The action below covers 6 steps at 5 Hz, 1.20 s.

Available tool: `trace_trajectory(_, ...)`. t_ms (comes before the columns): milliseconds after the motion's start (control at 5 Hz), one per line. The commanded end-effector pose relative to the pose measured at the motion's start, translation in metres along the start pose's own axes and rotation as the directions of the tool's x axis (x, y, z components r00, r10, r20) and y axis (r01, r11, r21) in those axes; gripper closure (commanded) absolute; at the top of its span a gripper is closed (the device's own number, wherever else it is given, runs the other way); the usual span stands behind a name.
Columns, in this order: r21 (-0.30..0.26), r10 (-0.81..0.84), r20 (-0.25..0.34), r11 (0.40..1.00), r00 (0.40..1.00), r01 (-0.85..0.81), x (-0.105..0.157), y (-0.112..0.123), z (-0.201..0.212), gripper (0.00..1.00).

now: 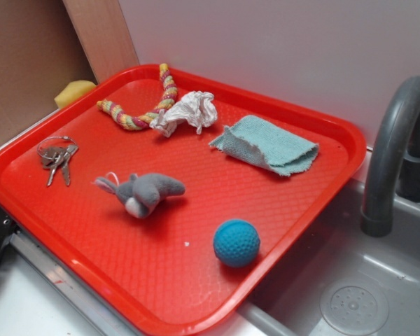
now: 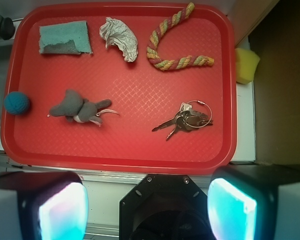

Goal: Grab the gray animal.

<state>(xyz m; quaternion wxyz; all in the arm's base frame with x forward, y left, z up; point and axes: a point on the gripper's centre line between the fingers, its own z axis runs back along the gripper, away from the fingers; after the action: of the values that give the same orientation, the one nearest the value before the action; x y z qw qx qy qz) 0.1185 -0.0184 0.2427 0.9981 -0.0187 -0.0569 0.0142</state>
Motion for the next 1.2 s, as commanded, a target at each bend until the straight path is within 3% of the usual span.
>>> trace_trajectory(0,0.000,0.000,0.000,1.000,1.000,0.000,0.000,0.000,0.000,0.00)
trace_trajectory(200,0.026,-0.252,0.094,0.968,0.963,0.250,0.034,-0.002,-0.014,0.00)
trace_trajectory(400,0.060,-0.485,0.152,0.874,0.861,0.482,0.065,-0.011,-0.024,0.00)
trace_trajectory(600,0.030,-0.667,0.226,0.733,0.710,0.680,0.073,-0.044,-0.042,0.00)
trace_trajectory(800,-0.027,-0.816,0.214,0.545,0.537,0.838,0.052,-0.080,-0.067,0.00)
trace_trajectory(1000,-0.157,-0.908,0.218,0.328,0.357,0.932,0.033,-0.096,-0.097,0.00)
